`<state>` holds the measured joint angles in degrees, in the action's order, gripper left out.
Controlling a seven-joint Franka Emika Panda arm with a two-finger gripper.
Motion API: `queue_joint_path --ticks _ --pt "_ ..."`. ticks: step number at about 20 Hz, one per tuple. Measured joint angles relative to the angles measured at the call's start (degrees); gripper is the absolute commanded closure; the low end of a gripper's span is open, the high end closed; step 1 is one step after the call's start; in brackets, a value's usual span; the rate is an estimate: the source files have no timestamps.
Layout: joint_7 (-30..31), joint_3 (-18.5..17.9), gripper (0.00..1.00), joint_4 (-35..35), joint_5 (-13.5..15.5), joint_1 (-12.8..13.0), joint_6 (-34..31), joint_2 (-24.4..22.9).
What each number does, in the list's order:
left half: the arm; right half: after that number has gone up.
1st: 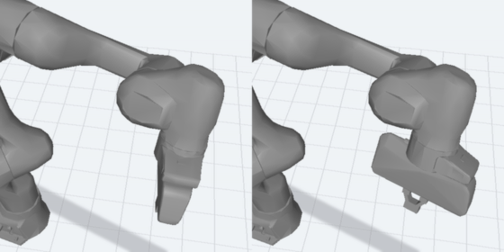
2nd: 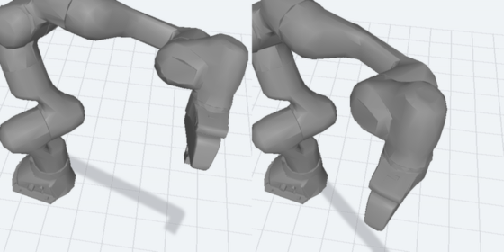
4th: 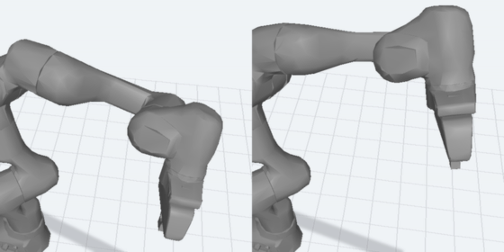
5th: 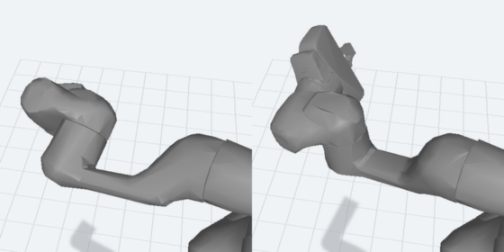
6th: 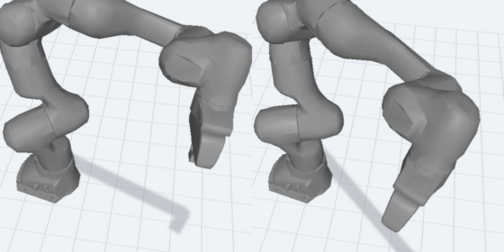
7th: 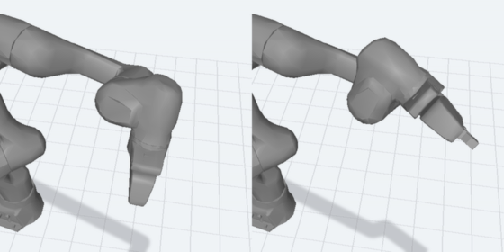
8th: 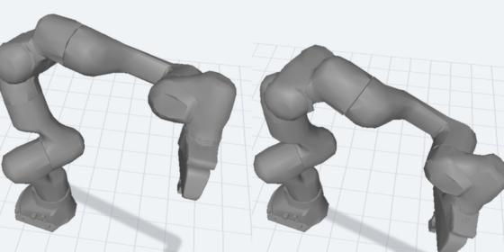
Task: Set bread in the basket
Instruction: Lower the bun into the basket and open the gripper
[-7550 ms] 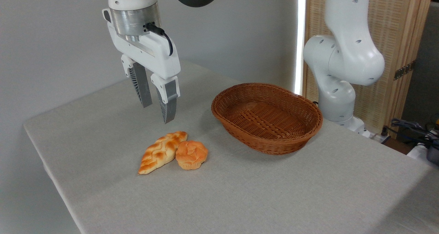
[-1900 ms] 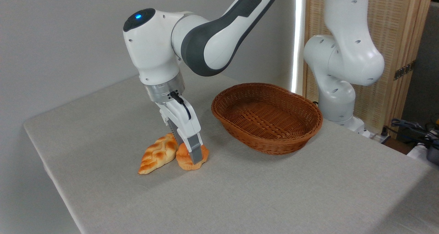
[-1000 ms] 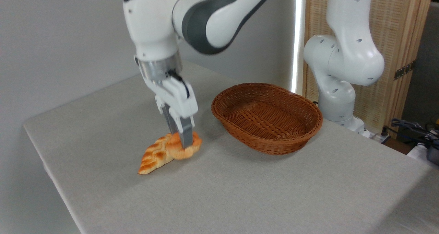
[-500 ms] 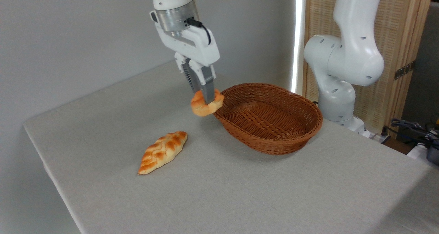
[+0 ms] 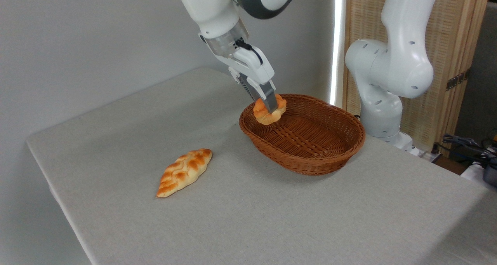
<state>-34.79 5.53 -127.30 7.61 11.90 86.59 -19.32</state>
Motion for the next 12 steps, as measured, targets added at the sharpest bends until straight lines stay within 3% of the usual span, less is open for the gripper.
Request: queue_joint_path --ticks 5,12 --pt "-0.01 0.06 0.0 -1.63 0.45 3.33 0.0 0.22" --pt "-0.01 0.05 0.0 -1.7 0.45 3.5 0.05 0.64"
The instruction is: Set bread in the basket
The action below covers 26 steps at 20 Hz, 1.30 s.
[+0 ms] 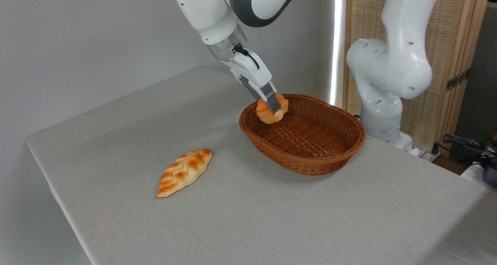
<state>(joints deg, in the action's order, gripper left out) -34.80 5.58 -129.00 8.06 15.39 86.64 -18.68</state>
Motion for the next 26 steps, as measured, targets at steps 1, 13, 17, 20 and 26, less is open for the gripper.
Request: queue_joint_path --ticks 1,13,17,20,26 --pt "0.0 0.0 0.0 0.0 0.0 0.0 0.0 0.0" --pt "0.02 -0.24 0.0 2.61 0.0 -0.03 7.87 -0.06" --pt "0.04 -2.35 0.0 6.36 -0.84 -0.19 14.33 -0.09" --pt "0.04 -4.36 0.0 8.0 -2.57 -0.39 18.12 0.61" --pt "0.0 -9.28 0.0 18.2 -3.0 -0.71 20.11 8.04"
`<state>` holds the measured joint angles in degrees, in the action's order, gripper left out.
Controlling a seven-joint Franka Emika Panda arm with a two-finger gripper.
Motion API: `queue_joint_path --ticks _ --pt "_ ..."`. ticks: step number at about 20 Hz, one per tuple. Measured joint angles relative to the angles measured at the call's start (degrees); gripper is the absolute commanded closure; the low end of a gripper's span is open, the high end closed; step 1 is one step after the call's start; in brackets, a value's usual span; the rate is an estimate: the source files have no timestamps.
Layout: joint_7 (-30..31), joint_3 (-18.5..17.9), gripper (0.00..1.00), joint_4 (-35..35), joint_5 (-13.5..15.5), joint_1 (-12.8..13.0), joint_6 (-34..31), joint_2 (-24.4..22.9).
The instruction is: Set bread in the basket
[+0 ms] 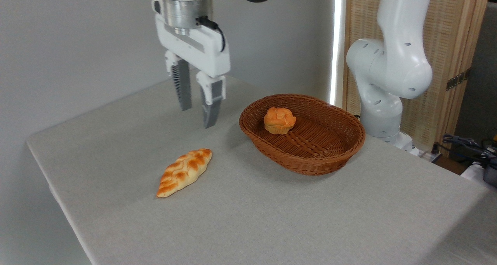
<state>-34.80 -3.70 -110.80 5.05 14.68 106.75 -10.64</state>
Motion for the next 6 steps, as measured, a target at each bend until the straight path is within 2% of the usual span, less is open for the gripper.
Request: queue_joint_path --ticks 3,6 --pt "0.0 -1.03 0.0 6.02 -0.01 -0.03 0.01 4.75" --pt "0.0 -2.05 0.0 9.0 -0.01 -0.05 -0.05 7.69"
